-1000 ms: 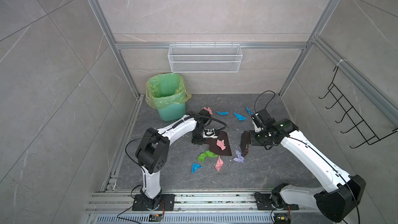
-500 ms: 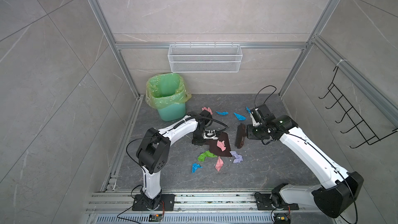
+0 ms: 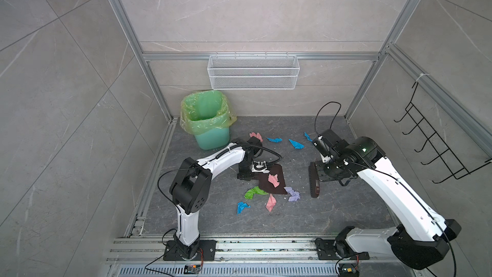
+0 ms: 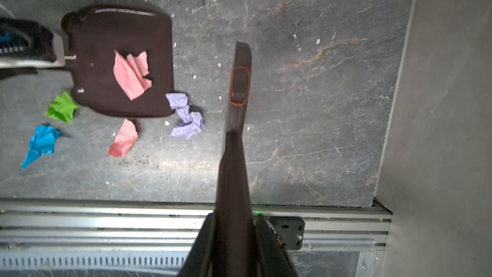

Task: Sweep away the paper scraps from the table
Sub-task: 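Sweep the purple scrap with the brush toward the dustpan held by left gripper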

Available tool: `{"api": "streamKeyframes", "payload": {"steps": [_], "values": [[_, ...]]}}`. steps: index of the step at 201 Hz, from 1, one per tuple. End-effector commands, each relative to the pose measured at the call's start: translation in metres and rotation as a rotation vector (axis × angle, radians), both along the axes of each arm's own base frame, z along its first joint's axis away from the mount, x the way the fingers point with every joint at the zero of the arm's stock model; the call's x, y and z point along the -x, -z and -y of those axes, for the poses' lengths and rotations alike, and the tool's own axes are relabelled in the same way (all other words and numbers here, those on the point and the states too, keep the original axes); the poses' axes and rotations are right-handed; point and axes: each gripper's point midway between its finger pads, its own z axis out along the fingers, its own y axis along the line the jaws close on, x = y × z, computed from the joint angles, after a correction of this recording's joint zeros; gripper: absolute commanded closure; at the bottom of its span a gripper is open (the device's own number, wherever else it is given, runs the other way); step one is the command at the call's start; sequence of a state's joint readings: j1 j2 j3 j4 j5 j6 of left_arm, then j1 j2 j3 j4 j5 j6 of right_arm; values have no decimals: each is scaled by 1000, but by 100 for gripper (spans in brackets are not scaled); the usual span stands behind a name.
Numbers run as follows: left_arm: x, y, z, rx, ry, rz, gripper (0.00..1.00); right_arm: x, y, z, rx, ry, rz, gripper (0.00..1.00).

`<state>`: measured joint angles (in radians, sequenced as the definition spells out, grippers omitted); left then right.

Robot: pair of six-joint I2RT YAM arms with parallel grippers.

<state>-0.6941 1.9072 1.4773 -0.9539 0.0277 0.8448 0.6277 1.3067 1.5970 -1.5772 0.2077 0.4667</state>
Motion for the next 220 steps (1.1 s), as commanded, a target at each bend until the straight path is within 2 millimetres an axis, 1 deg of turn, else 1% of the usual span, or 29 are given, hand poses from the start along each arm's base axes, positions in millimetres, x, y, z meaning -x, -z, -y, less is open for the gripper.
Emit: {"api": "streamKeyframes", "payload": {"steps": [1, 22, 57, 74, 88, 98, 121, 142, 169, 183, 203, 220], "values": [[4, -7, -1, -7, 9, -12, 100, 42, 14, 6, 34, -6, -176, 100], [5, -3, -1, -8, 5, -16, 100, 40, 31, -6, -9, 5, -185, 100], [6, -5, 0, -1, 0, -21, 100, 14, 48, -27, -132, 78, -58, 100], [5, -7, 1, 2, -6, -16, 100, 4, 55, -36, -164, 96, -34, 100], [5, -8, 2, 5, -8, -15, 100, -5, 57, -44, -190, 99, -9, 100], [6, -8, 3, 5, -8, -15, 100, -12, 56, -48, -208, 104, 16, 100], [7, -8, 3, -1, -4, -14, 100, -31, 44, -45, -220, 149, 138, 100], [7, -10, 7, -5, 1, -6, 100, -41, 36, -45, -235, 161, 206, 100], [6, -12, 9, -1, -2, -3, 100, -45, 40, -49, -215, 123, 194, 100], [6, -12, 11, 12, -14, -3, 100, -45, 40, -48, -196, 103, 193, 100], [6, -12, 18, 58, -29, 3, 100, -48, 30, -42, -164, 76, 230, 100], [6, -15, 24, 104, -48, 8, 100, -50, 18, -30, -119, 80, 282, 100]]}}
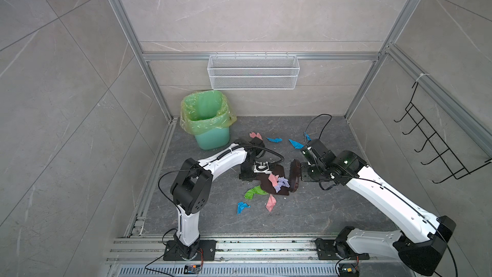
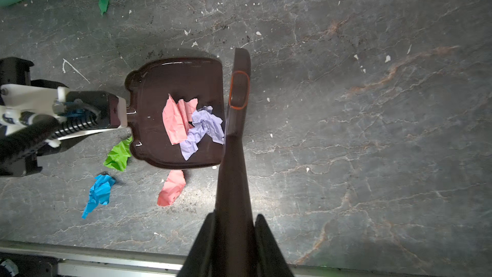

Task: Sweep away the paper scraps from the table

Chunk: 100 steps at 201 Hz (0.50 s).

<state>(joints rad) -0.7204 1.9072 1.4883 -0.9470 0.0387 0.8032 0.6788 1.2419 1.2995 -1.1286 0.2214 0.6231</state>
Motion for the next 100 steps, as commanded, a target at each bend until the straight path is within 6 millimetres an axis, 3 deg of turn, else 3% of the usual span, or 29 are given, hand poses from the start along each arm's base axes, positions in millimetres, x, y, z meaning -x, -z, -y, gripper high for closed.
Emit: {"api": "streamKeyframes", "payload": {"steps": [1, 37, 100], "values": [[2, -12, 13, 86, -35, 6, 100, -10, -25, 15, 69, -3, 107, 100], [-2, -19, 25, 164, -60, 22, 100, -12, -52, 36, 149, 12, 192, 100], [-4, -22, 31, 211, -97, 26, 100, -20, -94, 51, 226, 13, 312, 100]]}}
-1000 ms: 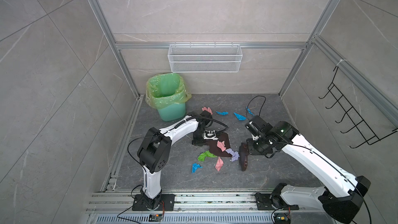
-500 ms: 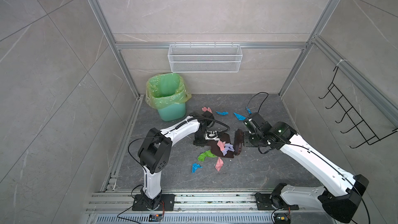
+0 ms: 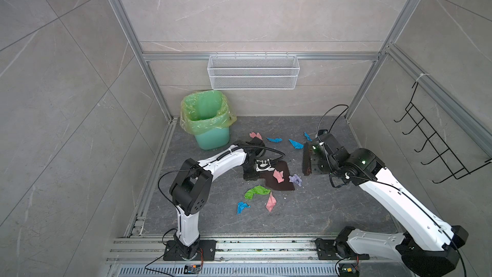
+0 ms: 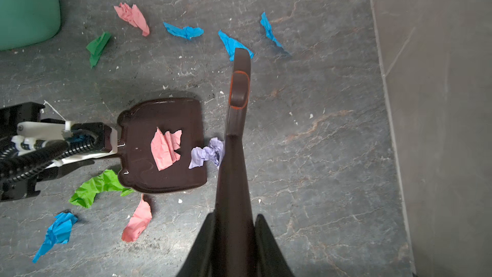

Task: Sweep away the paper scraps from the table

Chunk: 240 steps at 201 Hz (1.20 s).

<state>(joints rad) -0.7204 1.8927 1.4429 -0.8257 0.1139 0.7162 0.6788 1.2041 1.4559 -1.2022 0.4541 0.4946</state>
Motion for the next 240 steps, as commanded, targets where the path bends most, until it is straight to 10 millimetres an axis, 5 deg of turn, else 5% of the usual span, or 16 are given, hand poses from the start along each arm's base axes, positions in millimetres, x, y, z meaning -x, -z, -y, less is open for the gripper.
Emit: {"api": "streamKeyframes", "payload": {"steps": [1, 29, 69, 158, 204, 240], "values": [[0, -24, 11, 93, -24, 25, 100, -4, -28, 17, 72, 14, 90, 100], [1, -25, 10, 106, -31, 27, 100, -6, -32, 26, 145, 26, 102, 100], [1, -15, 0, 37, -22, 16, 100, 2, 9, 26, 260, -15, -86, 100], [1, -3, -1, 1, -16, -9, 100, 5, 88, -41, 81, -226, -313, 100], [3, 1, -3, -1, -22, -9, 100, 7, 80, -74, -50, -362, -321, 100], [1, -2, 3, 44, -42, 2, 100, 11, 69, -81, -70, -423, -311, 100]]}}
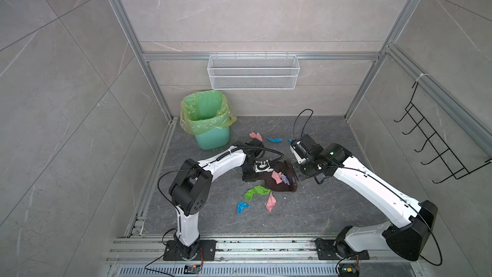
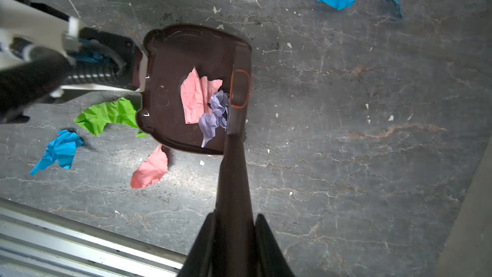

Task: Sweep away the paper scraps from the table

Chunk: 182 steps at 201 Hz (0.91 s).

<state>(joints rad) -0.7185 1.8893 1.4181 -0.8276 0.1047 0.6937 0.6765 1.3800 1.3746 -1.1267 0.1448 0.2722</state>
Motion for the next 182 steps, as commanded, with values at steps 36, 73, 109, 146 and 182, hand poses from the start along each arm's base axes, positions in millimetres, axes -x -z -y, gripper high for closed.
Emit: {"api": "streamKeyframes", "payload": {"steps": [36, 73, 109, 146, 182], "values": [[-6, -12, 16, 112, -37, 38, 100, 6, -32, -2, -45, -54, 46, 100], [-10, -17, 18, 137, -52, 51, 100, 3, -66, 22, -4, -3, 179, 100], [-11, -24, 27, 208, -69, 55, 100, -11, -93, 64, 113, 124, 348, 100], [-14, -40, 27, 232, -83, 59, 100, -22, -99, 93, 112, 261, 405, 100], [-20, -67, 21, 231, -128, 63, 100, -34, -75, 91, 61, 296, 358, 100]]}}
